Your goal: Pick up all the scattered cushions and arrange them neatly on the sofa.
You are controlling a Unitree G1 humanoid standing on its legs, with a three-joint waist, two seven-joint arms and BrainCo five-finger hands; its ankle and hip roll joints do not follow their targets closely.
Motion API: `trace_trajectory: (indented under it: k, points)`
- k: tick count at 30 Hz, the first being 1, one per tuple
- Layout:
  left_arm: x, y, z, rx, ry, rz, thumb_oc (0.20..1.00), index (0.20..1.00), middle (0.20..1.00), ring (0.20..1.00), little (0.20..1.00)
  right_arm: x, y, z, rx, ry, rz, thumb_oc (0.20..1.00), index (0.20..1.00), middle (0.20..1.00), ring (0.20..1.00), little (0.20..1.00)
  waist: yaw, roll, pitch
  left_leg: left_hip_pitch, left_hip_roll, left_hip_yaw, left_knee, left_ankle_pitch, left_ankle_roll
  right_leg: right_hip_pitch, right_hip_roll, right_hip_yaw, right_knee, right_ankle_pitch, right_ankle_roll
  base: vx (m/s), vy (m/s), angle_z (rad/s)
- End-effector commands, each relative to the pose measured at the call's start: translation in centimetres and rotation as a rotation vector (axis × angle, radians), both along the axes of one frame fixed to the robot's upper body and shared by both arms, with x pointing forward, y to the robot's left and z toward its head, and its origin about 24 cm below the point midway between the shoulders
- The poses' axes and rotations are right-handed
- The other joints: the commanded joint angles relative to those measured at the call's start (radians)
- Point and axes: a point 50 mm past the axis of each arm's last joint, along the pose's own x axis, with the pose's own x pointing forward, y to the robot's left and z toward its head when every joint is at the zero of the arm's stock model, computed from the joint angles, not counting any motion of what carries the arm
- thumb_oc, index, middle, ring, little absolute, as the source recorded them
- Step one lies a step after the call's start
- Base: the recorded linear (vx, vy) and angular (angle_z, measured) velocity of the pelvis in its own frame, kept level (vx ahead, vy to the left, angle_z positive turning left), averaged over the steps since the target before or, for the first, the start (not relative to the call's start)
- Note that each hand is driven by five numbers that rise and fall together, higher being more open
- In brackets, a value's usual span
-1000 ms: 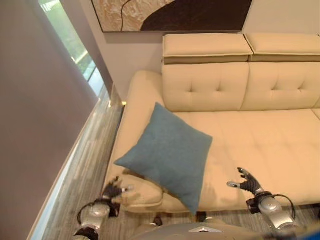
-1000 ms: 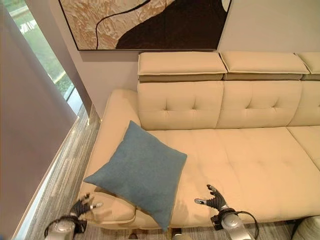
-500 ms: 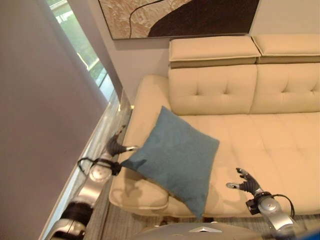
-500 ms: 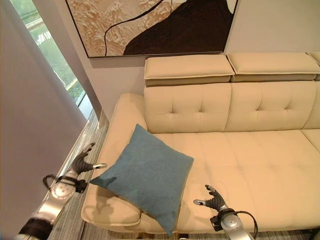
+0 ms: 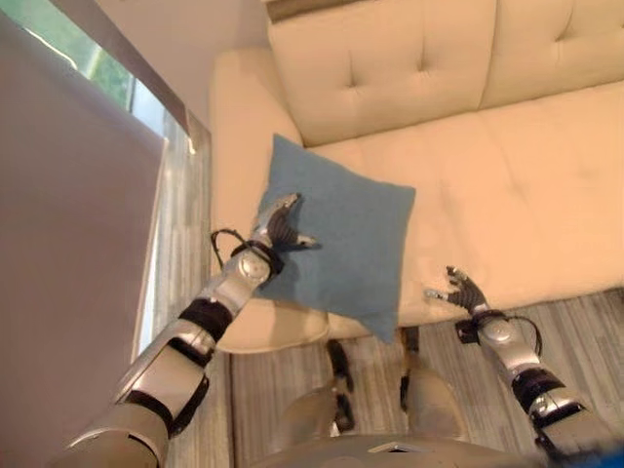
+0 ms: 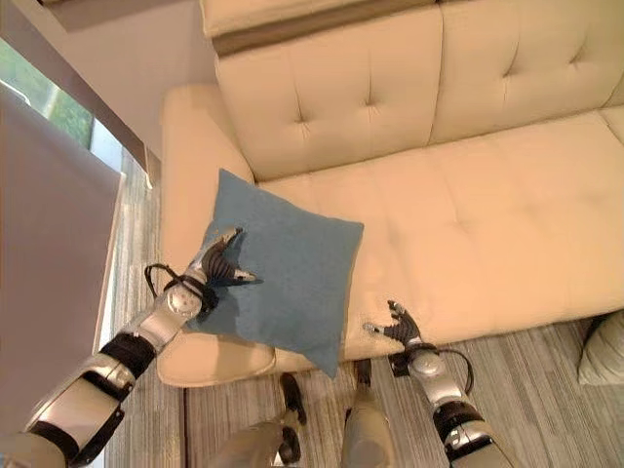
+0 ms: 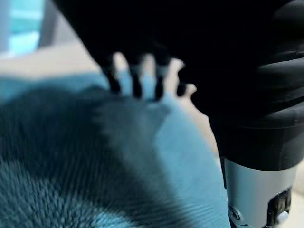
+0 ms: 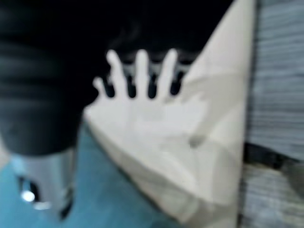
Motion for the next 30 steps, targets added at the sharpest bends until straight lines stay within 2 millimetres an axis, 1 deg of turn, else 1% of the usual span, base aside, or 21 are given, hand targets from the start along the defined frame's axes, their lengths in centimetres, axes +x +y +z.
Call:
trace_trajectory:
  k: [1,3,5,7,8,10,11,14,15,16,22,24,26,27,29,30]
  points:
    - [0.9,2.5,2.3,0.091,-0.095,0.076,1.0,1.0,1.0,1.0,1.0,0.8,2.5,0.5,0.072,-0.074,0.03,1.0,1.0,1.0,1.0,1.0,0.015,-0.076,-0.016,-0.028,-0.019,-0.016,0.115,-0.105,-0.027,0.03,-0.066,0.022,0.116,-0.1,0.079,0.0,-0.003,-0.06]
    - [1.2,3.4,2.7,0.111,-0.111,0.13,1.0,1.0,1.0,1.0,1.0,1.3,3.1,0.8,0.079,-0.089,0.035,1.0,1.0,1.0,1.0,1.0,0.024,-0.088,-0.004,-0.054,-0.017,-0.016,0.133,-0.107,-0.03,0.015,-0.07,0.024,0.113,-0.093,0.08,0.0,0.0,0.0]
    - [1.0,3.8,2.7,0.061,-0.141,0.189,1.0,1.0,1.0,1.0,1.0,1.3,3.9,0.6,0.096,-0.087,0.044,1.0,1.0,1.0,1.0,1.0,0.035,-0.102,0.004,-0.069,-0.018,-0.022,0.15,-0.115,-0.033,0.012,-0.077,0.018,0.107,-0.09,0.078,0.05,-0.032,0.02]
    - [0.6,3.5,2.8,0.002,-0.176,0.191,1.0,1.0,1.0,1.0,1.0,1.0,4.2,0.4,0.105,-0.082,0.045,1.0,1.0,1.0,1.0,1.0,0.042,-0.107,0.004,-0.068,-0.02,-0.029,0.154,-0.12,-0.034,0.017,-0.08,0.013,0.106,-0.091,0.077,0.06,-0.027,0.09]
    - [0.1,3.3,2.8,-0.061,-0.211,0.196,1.0,1.0,1.0,1.0,1.0,0.8,4.3,0.2,0.113,-0.081,0.038,1.0,1.0,1.0,1.0,1.0,0.048,-0.11,0.002,-0.062,-0.022,-0.032,0.155,-0.124,-0.034,0.024,-0.083,0.009,0.104,-0.093,0.077,0.07,-0.015,0.04]
    - [-0.5,3.2,2.8,-0.112,-0.248,0.204,1.0,1.0,1.0,1.0,1.0,0.5,4.3,0.0,0.118,-0.079,0.031,1.0,1.0,1.0,1.0,1.0,0.054,-0.111,-0.001,-0.054,-0.024,-0.037,0.154,-0.129,-0.033,0.032,-0.084,0.005,0.104,-0.097,0.076,0.05,-0.011,0.03]
    - [-0.8,3.4,2.6,-0.135,-0.252,0.217,1.0,1.0,1.0,1.0,1.0,0.3,4.3,-0.2,0.122,-0.075,0.024,1.0,1.0,1.0,1.0,1.0,0.056,-0.112,-0.001,-0.051,-0.025,-0.037,0.153,-0.131,-0.033,0.036,-0.086,0.004,0.103,-0.098,0.076,0.04,-0.009,0.05]
    - [-1.3,3.6,2.2,-0.167,-0.256,0.235,1.0,1.0,1.0,1.0,1.0,0.0,4.2,-0.4,0.122,-0.069,0.017,1.0,1.0,1.0,1.0,1.0,0.061,-0.112,-0.002,-0.042,-0.029,-0.039,0.151,-0.134,-0.032,0.044,-0.087,0.0,0.105,-0.099,0.076,0.03,0.004,0.13]
    - [-1.8,3.8,1.5,-0.183,-0.246,0.256,1.0,1.0,1.0,1.0,1.0,-0.3,4.2,-0.7,0.12,-0.057,0.014,1.0,1.0,1.0,1.0,1.0,0.064,-0.11,-0.001,-0.032,-0.032,-0.039,0.149,-0.137,-0.031,0.052,-0.089,-0.002,0.104,-0.1,0.076,0.07,0.015,0.2]
    - [-2.1,4.0,1.4,-0.181,-0.246,0.26,1.0,1.0,1.0,1.0,1.0,-0.5,4.0,-0.9,0.118,-0.051,0.007,1.0,1.0,1.0,1.0,1.0,0.067,-0.106,-0.001,-0.023,-0.036,-0.04,0.147,-0.138,-0.03,0.06,-0.09,-0.006,0.102,-0.099,0.077,0.06,0.011,0.11]
    - [-2.5,4.8,0.3,-0.137,-0.186,0.28,1.0,1.0,1.0,1.0,1.0,-0.7,3.7,-0.9,0.11,-0.047,0.001,1.0,1.0,1.0,1.0,1.0,0.069,-0.101,0.001,-0.018,-0.041,-0.039,0.147,-0.139,-0.028,0.062,-0.093,-0.009,0.102,-0.098,0.076,0.01,0.001,0.01]
    - [-2.7,5.0,-0.4,-0.138,-0.136,0.278,1.0,1.0,1.0,1.0,1.0,-0.7,3.4,-0.9,0.112,-0.041,-0.004,1.0,1.0,1.0,1.0,1.0,0.069,-0.097,0.006,-0.027,-0.042,-0.037,0.148,-0.137,-0.026,0.05,-0.094,-0.005,0.106,-0.096,0.075,0.0,0.0,0.0]
    - [-2.7,5.0,-0.4,-0.138,-0.136,0.278,1.0,1.0,1.0,1.0,1.0,-0.7,3.4,-0.9,0.112,-0.041,-0.004,1.0,1.0,1.0,1.0,1.0,0.069,-0.097,0.006,-0.027,-0.042,-0.037,0.149,-0.137,-0.026,0.05,-0.094,-0.005,0.107,-0.096,0.075,-0.01,0.0,-0.03]
    - [-2.6,4.6,-1.0,-0.17,-0.092,0.26,1.0,1.0,1.0,1.0,1.0,-0.7,3.2,-1.0,0.133,-0.029,-0.019,1.0,1.0,1.0,1.0,1.0,0.07,-0.091,0.016,-0.044,-0.041,-0.039,0.151,-0.132,-0.025,0.031,-0.095,-0.002,0.113,-0.095,0.073,-0.04,0.0,-0.02]
    - [-2.6,4.2,-1.1,-0.186,-0.082,0.246,1.0,1.0,1.0,1.0,1.0,-0.7,3.2,-1.1,0.14,-0.025,-0.023,1.0,1.0,1.0,1.0,1.0,0.071,-0.088,0.02,-0.051,-0.041,-0.039,0.153,-0.13,-0.025,0.023,-0.096,-0.001,0.116,-0.095,0.072,-0.02,0.0,0.0]
    - [-2.5,3.7,-1.5,-0.209,-0.058,0.229,1.0,1.0,1.0,1.0,1.0,-0.6,3.3,-1.0,0.168,-0.024,-0.026,1.0,1.0,1.0,1.0,1.0,0.069,-0.085,0.026,-0.062,-0.042,-0.038,0.155,-0.127,-0.025,0.01,-0.097,0.0,0.118,-0.092,0.071,0.0,0.0,0.0]
